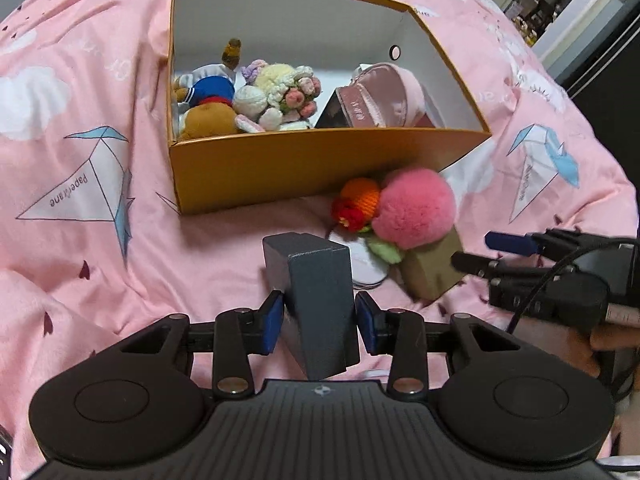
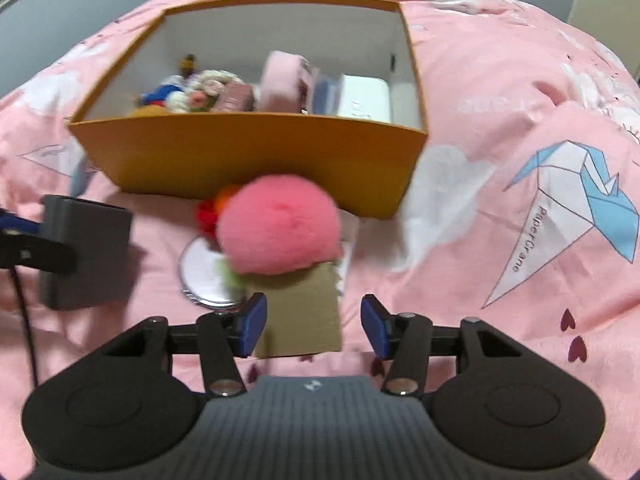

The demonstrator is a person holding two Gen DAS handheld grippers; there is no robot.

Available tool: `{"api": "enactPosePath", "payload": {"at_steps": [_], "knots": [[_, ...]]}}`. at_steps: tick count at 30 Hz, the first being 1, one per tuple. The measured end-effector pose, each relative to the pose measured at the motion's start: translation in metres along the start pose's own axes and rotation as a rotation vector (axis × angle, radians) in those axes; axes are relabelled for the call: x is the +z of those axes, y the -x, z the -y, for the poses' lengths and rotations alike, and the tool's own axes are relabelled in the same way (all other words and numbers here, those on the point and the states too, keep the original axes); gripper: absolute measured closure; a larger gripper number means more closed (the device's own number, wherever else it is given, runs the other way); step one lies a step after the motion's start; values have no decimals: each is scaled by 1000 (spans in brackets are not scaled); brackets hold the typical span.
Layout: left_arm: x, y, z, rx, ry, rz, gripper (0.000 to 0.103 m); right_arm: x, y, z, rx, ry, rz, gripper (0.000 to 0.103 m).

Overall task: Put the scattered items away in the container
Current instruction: 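Grasp the small tan box with the right tool while the left tool holds the grey box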

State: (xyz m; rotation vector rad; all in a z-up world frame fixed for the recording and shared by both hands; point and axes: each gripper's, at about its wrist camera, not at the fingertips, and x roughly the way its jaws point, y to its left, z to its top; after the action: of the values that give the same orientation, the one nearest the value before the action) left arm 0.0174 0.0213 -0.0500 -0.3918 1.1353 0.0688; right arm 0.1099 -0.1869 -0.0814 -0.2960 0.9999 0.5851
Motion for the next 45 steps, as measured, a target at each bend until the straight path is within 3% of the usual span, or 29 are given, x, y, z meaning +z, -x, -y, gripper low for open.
{"api": "enactPosePath", "payload": {"at_steps": [9,13,18,21,28,35,38,45], "knots": [[0,-23,-23,-43,79,-20,58,3,-23,35,71,-137,-69,58],[1,-26,-28,-60,99,-21,58,4,-35,46,197,-197,-91,56],[2,-29,-34,-80,131,-18,58,3,-55,51,318,-262,-128,47],[2,-30,-35,-86,142,-20,58,2,-51,47,310,-248,-120,48],[2,-29,-36,-86,145,-20,58,3,-22,13,224,-116,-86,69],[1,-29,-37,-95,151,-18,58,3,-5,-11,271,-18,-61,73],[1,-29,-38,-98,151,-18,58,3,-7,-20,222,25,-50,71],[1,-29,-38,-100,149,-18,58,7,-3,-7,229,-21,-31,70]]}}
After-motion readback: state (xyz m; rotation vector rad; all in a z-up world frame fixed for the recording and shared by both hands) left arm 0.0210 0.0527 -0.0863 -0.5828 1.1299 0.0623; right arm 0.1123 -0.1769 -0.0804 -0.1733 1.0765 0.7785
